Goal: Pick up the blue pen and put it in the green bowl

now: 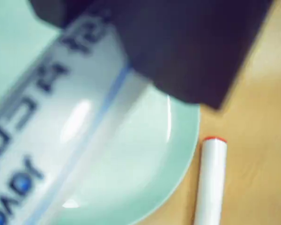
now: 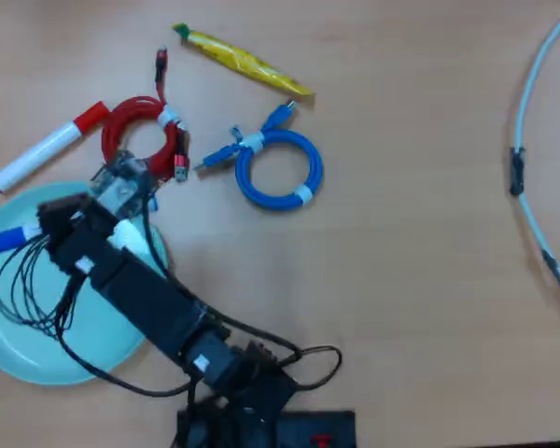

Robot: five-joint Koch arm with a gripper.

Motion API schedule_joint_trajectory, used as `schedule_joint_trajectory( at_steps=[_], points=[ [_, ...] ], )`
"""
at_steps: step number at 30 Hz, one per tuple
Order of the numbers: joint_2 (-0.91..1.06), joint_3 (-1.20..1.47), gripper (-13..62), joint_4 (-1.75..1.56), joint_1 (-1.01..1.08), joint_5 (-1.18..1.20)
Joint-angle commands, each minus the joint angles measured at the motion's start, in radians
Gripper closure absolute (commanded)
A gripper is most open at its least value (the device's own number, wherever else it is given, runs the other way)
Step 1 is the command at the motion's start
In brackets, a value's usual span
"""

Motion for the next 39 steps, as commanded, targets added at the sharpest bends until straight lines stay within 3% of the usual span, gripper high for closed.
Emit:
schedule_joint_trajectory(
  at_steps=[1, 21, 39],
  points=[
    [-0.028, -0.031, 56.7, -0.080, -0.035, -0.015],
    [-0.250, 0.040, 56.7, -0.364, -0.189, -0.005],
    [-0.067, 0.867, 56.7, -1.166, -0.179, -0.015]
  ],
)
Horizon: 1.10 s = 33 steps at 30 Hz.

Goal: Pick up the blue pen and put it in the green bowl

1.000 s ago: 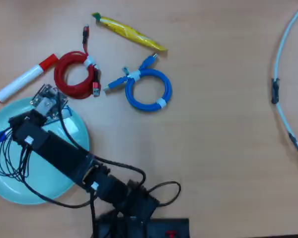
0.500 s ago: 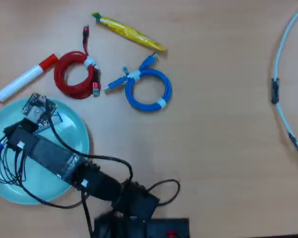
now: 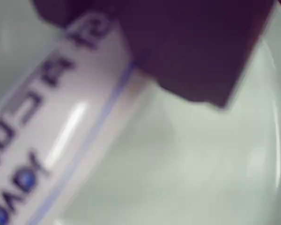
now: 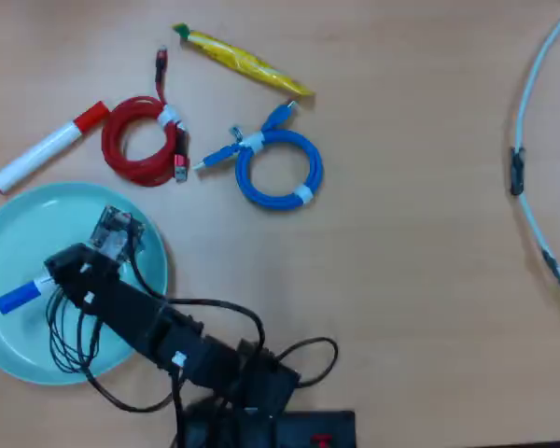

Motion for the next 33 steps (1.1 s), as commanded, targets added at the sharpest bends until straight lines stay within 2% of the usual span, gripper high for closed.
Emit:
schedule_joint_trajectory(
  at_steps=[1, 6, 15, 17, 22, 25, 27, 33],
  points=[
    [0.055, 0.018, 56.7, -0.126, 0.000, -0.012],
    [0.054, 0.118, 56.7, -0.262, 0.000, -0.012],
    [0.055, 0.138, 54.8, -0.238, 0.002, -0.003],
    [0.063, 0.138, 48.2, -0.187, 0.002, -0.005],
    [0.135, 0.086, 17.9, 0.072, 0.002, -0.005],
    [0.140, 0.017, 4.6, 0.258, 0.000, -0.021],
    [0.140, -0.031, 0.0, 0.367, -0.003, -0.023],
    [0.195, -0.107, -0.2, 0.505, 0.003, -0.028]
  ],
)
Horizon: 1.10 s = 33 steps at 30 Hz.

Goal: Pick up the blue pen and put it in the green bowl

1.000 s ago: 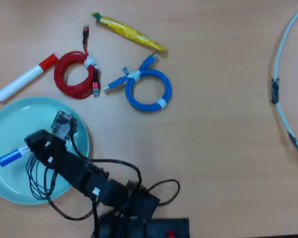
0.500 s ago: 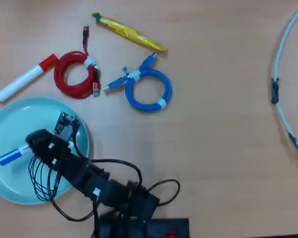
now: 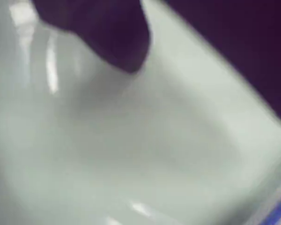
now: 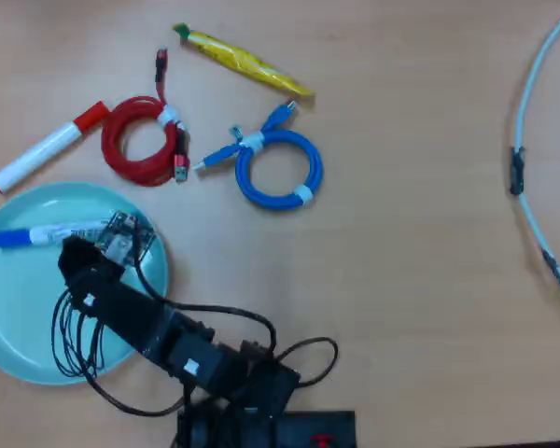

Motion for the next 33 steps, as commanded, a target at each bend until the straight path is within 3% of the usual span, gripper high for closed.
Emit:
schedule_joint_trajectory(
  at_steps=[1, 5, 9, 13, 14, 16, 23, 28, 33],
  points=[
    [0.114, -0.086, -0.2, 0.055, 0.003, -0.012],
    [0.150, -0.176, 6.1, 0.176, 0.023, -0.012],
    [0.156, -0.262, 29.4, 0.241, 0.043, -0.005],
    [0.187, -0.319, 57.1, 0.250, 0.066, -0.005],
    [0.199, -0.325, 59.3, 0.250, 0.071, -0.008],
    [0.216, -0.330, 54.8, 0.265, 0.091, -0.011],
    [0.370, -0.316, 55.6, 0.460, 0.310, -0.184],
    [0.374, -0.295, 55.7, 0.457, 0.541, -0.491],
    [0.371, -0.216, 55.7, 0.442, 0.761, -0.577]
  ],
)
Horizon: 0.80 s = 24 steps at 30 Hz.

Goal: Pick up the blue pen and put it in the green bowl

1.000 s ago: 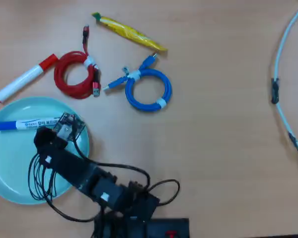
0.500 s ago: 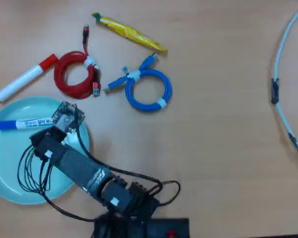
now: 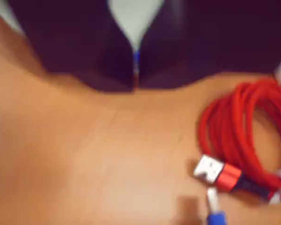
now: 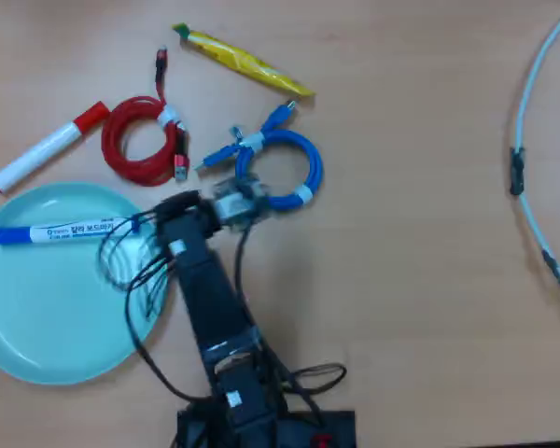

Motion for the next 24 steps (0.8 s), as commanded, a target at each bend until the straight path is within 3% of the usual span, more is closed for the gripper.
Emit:
schedule_joint_trajectory(
  at_steps=[1, 13, 24],
  points=[
    [0.044, 0.006, 55.7, -0.029, 0.094, -0.032],
    [0.167, 0.563, 55.8, -0.637, 0.345, -0.152],
    [0.407, 1.095, 55.7, -1.124, 0.428, 0.018]
  ],
)
